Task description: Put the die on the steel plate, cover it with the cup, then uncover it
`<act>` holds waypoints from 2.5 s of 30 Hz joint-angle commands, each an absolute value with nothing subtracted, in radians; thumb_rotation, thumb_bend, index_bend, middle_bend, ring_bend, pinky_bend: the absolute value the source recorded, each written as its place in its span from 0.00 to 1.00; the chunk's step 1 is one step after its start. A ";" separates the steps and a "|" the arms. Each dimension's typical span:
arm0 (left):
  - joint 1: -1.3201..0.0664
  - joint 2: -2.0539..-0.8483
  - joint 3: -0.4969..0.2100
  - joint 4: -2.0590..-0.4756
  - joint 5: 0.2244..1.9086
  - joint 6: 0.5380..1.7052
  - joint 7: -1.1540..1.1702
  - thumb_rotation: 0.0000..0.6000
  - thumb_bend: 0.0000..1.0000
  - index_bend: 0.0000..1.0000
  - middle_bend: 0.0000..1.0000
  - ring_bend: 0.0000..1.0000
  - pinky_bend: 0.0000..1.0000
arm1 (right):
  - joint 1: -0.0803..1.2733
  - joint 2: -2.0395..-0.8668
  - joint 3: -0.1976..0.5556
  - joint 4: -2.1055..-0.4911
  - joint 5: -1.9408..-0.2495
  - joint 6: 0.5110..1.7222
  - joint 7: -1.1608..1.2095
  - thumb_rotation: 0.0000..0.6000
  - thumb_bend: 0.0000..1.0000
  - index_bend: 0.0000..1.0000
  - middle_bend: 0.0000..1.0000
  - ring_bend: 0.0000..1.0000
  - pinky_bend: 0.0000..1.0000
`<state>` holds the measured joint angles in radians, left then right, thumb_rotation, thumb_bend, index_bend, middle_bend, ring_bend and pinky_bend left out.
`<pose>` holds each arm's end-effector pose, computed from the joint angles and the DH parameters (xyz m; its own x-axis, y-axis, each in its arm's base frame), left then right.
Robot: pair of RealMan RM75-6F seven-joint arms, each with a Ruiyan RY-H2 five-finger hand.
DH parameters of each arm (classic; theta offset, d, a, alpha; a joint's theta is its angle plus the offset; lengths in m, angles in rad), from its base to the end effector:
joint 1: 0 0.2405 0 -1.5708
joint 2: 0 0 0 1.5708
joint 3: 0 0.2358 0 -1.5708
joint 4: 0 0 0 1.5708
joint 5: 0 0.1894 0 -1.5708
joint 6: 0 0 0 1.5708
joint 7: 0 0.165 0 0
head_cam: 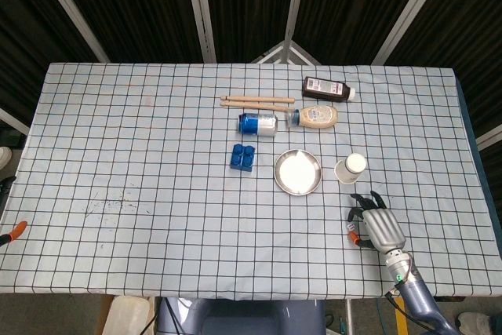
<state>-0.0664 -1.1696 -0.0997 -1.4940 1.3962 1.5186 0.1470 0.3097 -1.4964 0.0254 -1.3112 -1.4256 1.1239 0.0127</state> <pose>-0.3142 0.2022 0.1857 0.5729 -0.0593 0.8175 0.8162 0.1316 -0.5625 -0.2777 -0.2500 0.0226 0.3375 -0.3151 0.8870 -0.9410 -0.1371 0.3094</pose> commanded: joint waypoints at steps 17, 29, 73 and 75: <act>-0.070 -1.176 -0.098 -1.491 1.395 1.513 0.161 1.00 0.27 0.18 0.02 0.06 0.26 | 0.318 -1.502 0.022 -1.288 -1.427 1.113 0.018 1.00 0.35 0.51 0.17 0.21 0.05; -0.072 -1.180 -0.098 -1.489 1.391 1.509 0.169 1.00 0.27 0.18 0.02 0.06 0.26 | 0.324 -1.506 0.021 -1.277 -1.425 1.105 0.011 1.00 0.36 0.51 0.17 0.21 0.05; -0.059 -1.152 -0.097 -1.503 1.403 1.528 0.108 1.00 0.27 0.19 0.02 0.06 0.26 | 0.341 -1.345 0.073 -1.631 -1.475 1.215 -0.183 1.00 0.46 0.58 0.18 0.21 0.05; -0.059 -1.150 -0.097 -1.504 1.401 1.527 0.105 1.00 0.27 0.19 0.02 0.06 0.26 | 0.367 -1.349 0.088 -1.647 -1.454 1.178 -0.208 1.00 0.46 0.58 0.18 0.21 0.05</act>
<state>-0.0586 -1.1501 -0.0974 -1.5035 1.4012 1.5271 0.1056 0.3376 -1.3500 0.0676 -1.6243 -1.4760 1.2157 -0.1791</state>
